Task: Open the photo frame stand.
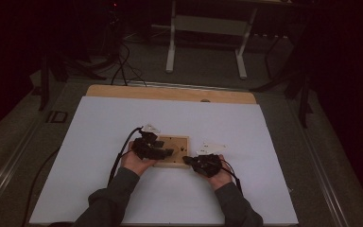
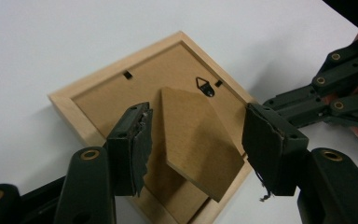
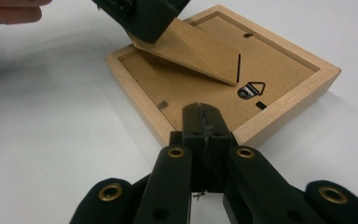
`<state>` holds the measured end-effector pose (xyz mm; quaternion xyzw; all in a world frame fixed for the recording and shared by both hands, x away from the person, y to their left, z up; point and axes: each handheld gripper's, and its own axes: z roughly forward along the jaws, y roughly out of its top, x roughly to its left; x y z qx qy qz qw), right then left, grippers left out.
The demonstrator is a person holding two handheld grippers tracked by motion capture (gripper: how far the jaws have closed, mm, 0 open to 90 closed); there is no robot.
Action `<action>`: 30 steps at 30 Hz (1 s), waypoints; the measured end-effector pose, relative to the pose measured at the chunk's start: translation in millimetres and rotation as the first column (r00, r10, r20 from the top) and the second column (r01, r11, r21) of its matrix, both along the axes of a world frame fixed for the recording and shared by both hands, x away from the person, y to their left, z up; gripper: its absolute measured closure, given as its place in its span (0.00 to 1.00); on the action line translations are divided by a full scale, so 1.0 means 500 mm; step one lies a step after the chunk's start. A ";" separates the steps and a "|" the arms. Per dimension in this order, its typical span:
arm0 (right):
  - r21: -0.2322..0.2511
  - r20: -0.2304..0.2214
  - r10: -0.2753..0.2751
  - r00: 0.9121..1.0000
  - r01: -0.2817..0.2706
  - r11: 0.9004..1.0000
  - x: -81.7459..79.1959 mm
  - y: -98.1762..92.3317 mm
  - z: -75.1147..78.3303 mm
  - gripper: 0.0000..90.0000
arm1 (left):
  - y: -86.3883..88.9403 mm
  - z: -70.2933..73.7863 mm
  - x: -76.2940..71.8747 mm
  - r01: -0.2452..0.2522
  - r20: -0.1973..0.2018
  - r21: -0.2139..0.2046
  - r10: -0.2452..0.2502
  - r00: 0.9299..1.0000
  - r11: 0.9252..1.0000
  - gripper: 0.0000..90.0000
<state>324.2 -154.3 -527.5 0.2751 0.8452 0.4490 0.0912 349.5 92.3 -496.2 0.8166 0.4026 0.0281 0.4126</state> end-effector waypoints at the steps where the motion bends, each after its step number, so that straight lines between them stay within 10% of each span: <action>1: 0.000 0.000 0.000 1.000 0.000 1.000 0.000 0.000 0.000 1.00 | -0.001 -0.002 0.001 -0.001 -0.011 -0.009 0.001 1.000 1.000 0.47; 30: -0.005 0.006 0.002 1.000 -0.002 1.000 0.000 0.000 0.000 1.00 | -0.003 -0.030 0.023 0.028 -0.150 -0.059 -0.036 0.988 0.998 0.55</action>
